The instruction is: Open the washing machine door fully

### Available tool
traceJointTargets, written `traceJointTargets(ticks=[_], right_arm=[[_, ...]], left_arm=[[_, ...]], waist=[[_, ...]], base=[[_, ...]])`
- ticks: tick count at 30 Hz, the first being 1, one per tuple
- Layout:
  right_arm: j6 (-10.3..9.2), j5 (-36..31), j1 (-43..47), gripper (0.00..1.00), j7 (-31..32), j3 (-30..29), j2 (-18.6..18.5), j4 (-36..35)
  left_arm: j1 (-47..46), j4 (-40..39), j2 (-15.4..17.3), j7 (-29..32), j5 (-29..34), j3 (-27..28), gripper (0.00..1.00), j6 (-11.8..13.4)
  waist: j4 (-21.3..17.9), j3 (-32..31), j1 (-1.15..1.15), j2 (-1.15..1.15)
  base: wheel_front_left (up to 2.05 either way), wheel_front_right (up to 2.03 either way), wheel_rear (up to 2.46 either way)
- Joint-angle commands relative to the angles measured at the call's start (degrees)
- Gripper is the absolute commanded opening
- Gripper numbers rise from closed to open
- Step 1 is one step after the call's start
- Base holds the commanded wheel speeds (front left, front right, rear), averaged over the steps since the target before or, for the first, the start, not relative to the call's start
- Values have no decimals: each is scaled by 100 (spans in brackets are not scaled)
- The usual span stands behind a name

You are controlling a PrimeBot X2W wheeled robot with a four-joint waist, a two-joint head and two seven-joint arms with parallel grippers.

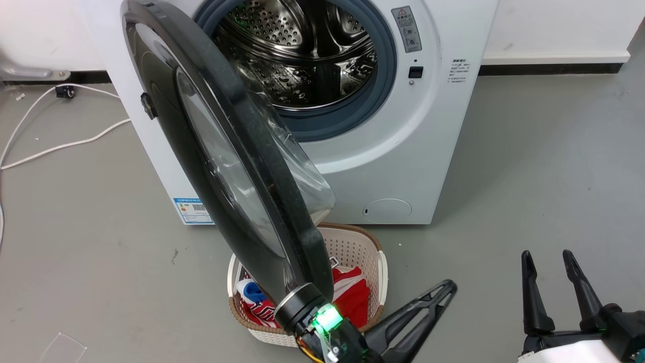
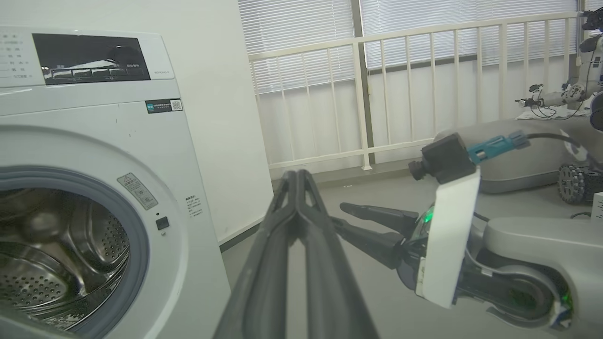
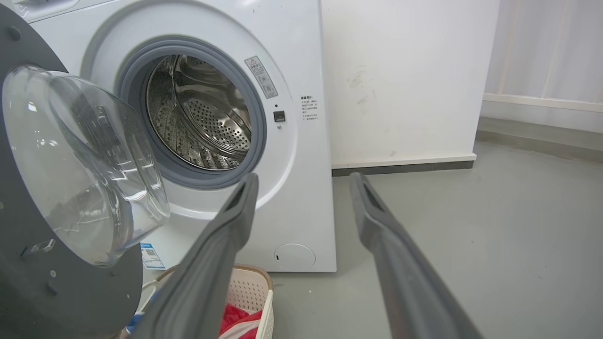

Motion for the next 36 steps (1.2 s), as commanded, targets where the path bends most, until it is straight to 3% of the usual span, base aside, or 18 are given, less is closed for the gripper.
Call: traceJointTargets(ticks=[1,24,36], right_arm=[[-1,-38,31,100,-12,2,9,-10],[-1,-111,-194,100,-12,65,8,53],[-1,4,-132,100,-12,-30,9,109]], left_arm=[[86,126,26,-5,-35,68,0,28],[35,1581,12,-4,-305,1517,0,345],[338,1697,66,9,-230,1850,0,365]], waist=[[-2,24,0,0],[-182,281,0,0],[97,174,0,0]], base=[[0,0,0],[0,0,0],[0,0,0]])
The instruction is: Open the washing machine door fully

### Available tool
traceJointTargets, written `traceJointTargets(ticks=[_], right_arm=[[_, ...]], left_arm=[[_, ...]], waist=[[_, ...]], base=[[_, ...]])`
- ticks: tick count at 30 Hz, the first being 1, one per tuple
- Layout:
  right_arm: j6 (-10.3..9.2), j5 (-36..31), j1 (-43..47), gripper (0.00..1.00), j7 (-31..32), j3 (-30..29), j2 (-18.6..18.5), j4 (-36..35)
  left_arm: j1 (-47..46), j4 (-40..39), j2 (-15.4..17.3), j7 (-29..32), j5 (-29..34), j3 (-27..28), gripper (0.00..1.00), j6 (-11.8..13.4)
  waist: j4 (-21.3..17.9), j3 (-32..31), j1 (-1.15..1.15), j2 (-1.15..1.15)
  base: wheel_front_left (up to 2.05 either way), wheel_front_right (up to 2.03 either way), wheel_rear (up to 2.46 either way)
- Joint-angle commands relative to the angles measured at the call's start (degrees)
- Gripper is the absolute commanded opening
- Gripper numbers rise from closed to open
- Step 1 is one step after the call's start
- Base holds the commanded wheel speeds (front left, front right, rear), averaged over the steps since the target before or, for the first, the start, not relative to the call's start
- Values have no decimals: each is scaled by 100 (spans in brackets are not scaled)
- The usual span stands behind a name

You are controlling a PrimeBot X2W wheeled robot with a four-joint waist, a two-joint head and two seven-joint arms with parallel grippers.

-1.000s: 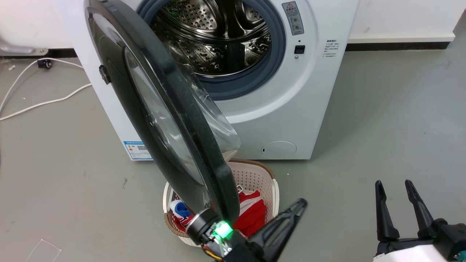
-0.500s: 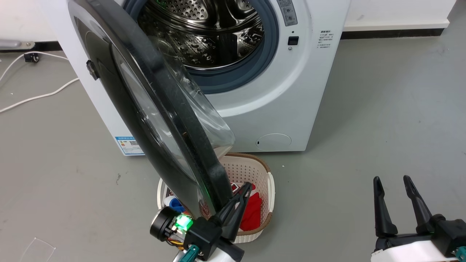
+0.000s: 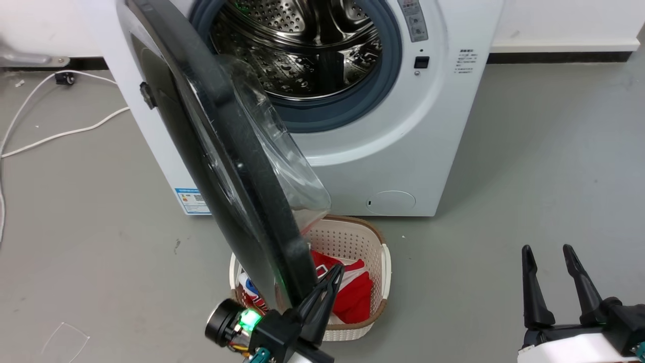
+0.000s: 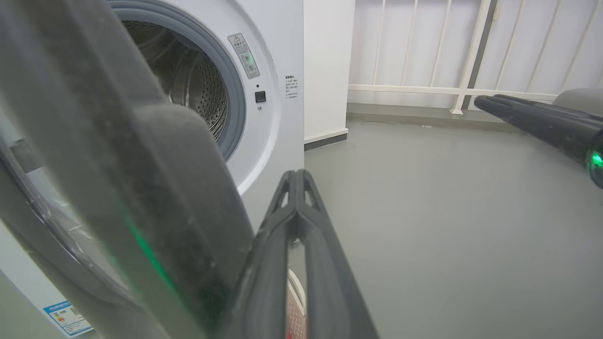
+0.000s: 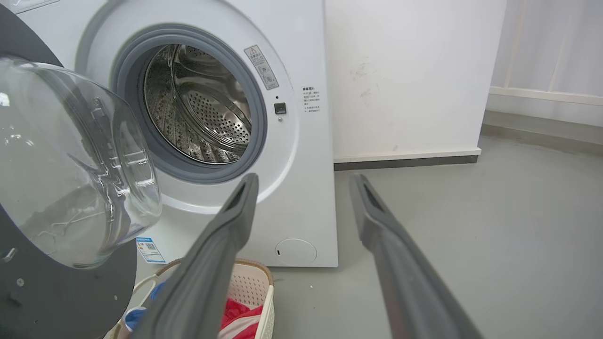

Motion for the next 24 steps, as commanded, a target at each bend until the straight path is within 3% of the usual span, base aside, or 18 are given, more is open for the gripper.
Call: traceJointTargets(ticks=[1,24], right_arm=[[-1,46,-7,100,-12,-13,9,-6],[-1,25,71,100,-12,-55,9,-65]], left_arm=[[94,67,163,26,10,239,0,131],[860,-580,288,21,-95,1319,0,577]], waist=[[53,-24,0,0],[972,100,0,0]], base=[[0,0,0],[0,0,0]])
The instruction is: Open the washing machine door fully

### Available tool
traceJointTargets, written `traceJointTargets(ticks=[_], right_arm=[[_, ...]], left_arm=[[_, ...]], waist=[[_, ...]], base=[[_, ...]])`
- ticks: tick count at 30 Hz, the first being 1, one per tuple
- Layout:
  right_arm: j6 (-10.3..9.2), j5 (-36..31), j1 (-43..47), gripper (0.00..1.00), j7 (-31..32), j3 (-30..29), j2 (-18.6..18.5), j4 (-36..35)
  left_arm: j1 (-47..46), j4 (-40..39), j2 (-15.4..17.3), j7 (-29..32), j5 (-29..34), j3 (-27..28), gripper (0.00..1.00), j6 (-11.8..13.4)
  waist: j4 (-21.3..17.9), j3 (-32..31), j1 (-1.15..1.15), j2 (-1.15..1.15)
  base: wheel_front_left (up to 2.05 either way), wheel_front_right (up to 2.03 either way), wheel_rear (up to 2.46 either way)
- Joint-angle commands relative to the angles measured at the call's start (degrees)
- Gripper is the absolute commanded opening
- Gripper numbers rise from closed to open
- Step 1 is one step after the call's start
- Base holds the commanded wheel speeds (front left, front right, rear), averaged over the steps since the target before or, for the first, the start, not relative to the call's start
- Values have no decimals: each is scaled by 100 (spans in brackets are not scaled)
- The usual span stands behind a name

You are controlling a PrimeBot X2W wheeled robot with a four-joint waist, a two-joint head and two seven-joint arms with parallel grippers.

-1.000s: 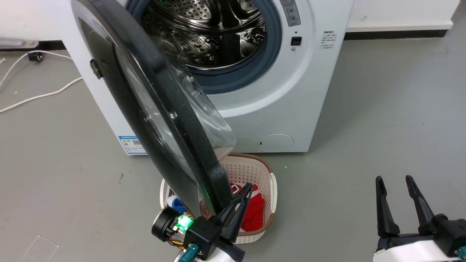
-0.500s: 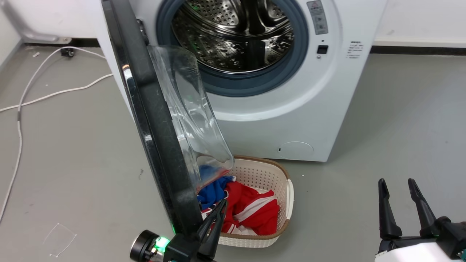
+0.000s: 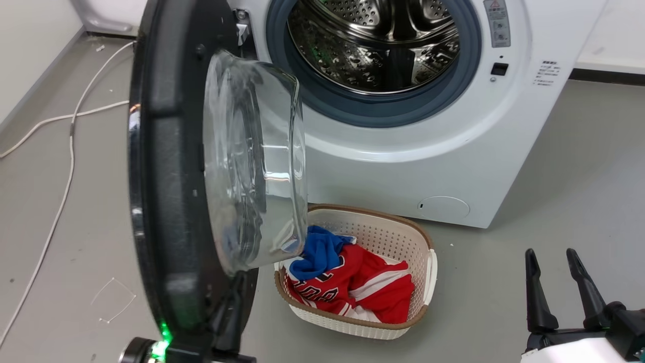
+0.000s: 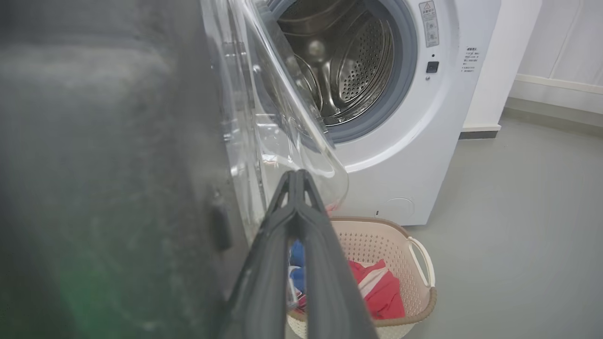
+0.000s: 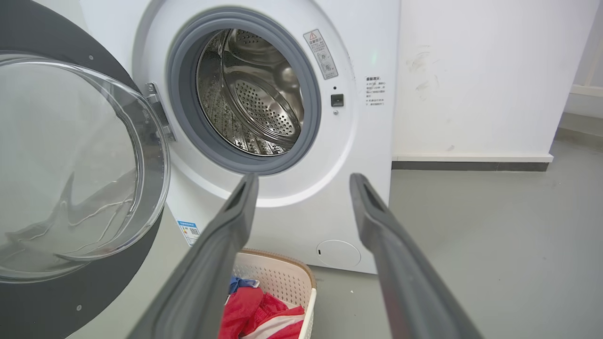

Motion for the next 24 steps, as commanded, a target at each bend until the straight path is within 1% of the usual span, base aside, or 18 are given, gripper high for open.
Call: traceJointTargets(ticks=[1,6,12,17,19,20,24], right_arm=[[-1,-18,-27,100,-11,-13,7,-14],[-1,-62,-76,100,-11,-22,6,-28],[-1,-133,-154,100,-11,-17,6,-61],[-1,-212,-285,100,-11,-6,6,-111],[-1,-234,-307,100,-11,-11,7,-119],[-1,-234,-307,100,-11,-11,7,-119],[-1,-302,-411,100,-11,-9,7,-142]], left_arm=[[-9,-48,37,14,-51,175,0,72],[46,-81,93,14,-154,668,0,187],[-191,-52,201,0,-259,1351,0,258],[-395,55,280,2,-355,1952,0,291],[-500,104,287,2,-408,2199,0,320],[-500,104,287,2,-408,2199,0,320],[-715,178,287,2,-498,2717,0,345]], waist=[[76,44,0,0],[188,138,0,0],[256,289,0,0],[247,479,0,0],[240,567,0,0],[240,567,0,0],[211,756,0,0]], base=[[0,0,0],[0,0,0],[0,0,0],[0,0,0],[0,0,0],[0,0,0],[0,0,0]])
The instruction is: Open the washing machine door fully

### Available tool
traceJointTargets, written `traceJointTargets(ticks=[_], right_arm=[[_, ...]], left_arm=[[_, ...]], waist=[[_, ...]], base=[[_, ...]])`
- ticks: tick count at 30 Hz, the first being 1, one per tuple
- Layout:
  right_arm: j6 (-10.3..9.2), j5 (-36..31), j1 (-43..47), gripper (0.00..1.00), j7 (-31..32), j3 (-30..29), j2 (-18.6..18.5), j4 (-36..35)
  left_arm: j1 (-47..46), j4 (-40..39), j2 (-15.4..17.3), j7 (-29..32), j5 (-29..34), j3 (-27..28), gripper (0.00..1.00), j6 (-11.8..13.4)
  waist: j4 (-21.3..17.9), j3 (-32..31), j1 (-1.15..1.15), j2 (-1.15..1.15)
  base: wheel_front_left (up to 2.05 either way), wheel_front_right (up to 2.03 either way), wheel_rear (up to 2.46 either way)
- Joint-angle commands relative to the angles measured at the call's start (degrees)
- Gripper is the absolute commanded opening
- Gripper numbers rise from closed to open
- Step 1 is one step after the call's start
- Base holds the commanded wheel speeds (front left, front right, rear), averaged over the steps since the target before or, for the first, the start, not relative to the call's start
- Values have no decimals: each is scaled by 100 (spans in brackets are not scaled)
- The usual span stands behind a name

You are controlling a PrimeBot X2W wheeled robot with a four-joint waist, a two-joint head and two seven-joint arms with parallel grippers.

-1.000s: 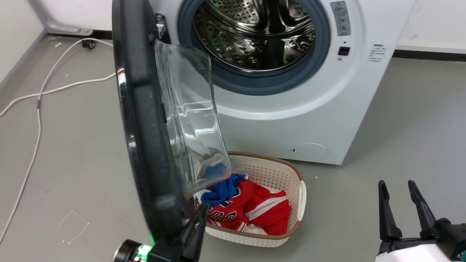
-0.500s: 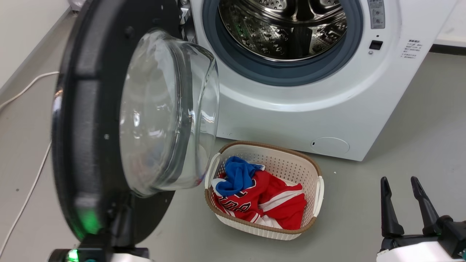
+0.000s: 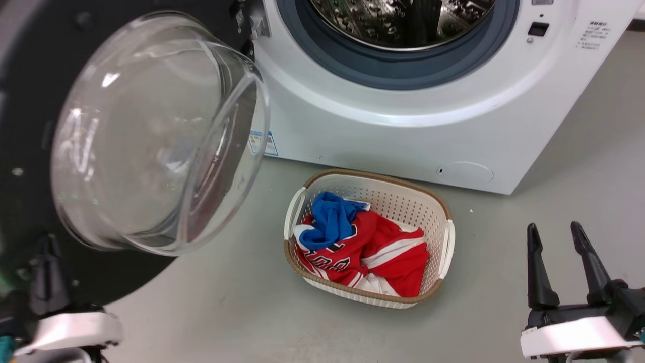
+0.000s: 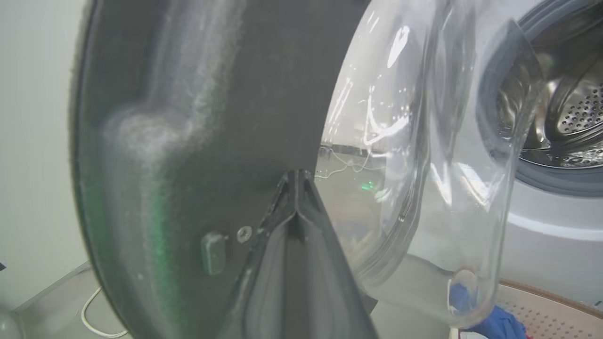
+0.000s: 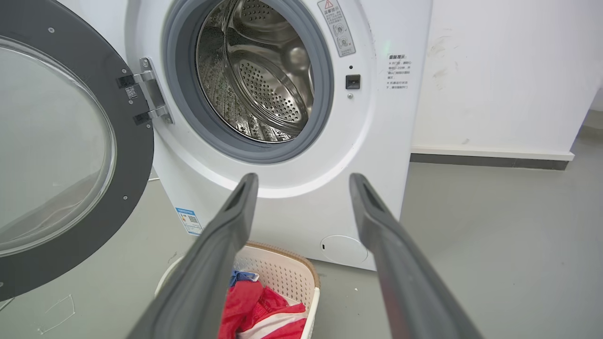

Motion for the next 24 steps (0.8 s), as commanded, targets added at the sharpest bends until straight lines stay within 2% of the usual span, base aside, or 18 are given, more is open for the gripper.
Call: traceJointTargets(ticks=[1,14,24], right_arm=[[-1,-25,-78,100,-12,0,8,-35],[-1,-268,-412,100,-12,16,8,-112],[-1,-333,-552,100,-12,26,8,-108]], left_arm=[[-88,13,65,-15,-10,116,0,38],[-958,668,246,-10,0,1137,0,-322],[-1494,1400,576,-9,101,1779,0,-539]], waist=[[-24,82,0,0],[-95,655,0,0],[-245,894,0,0]], base=[[0,0,0],[0,0,0],[0,0,0]])
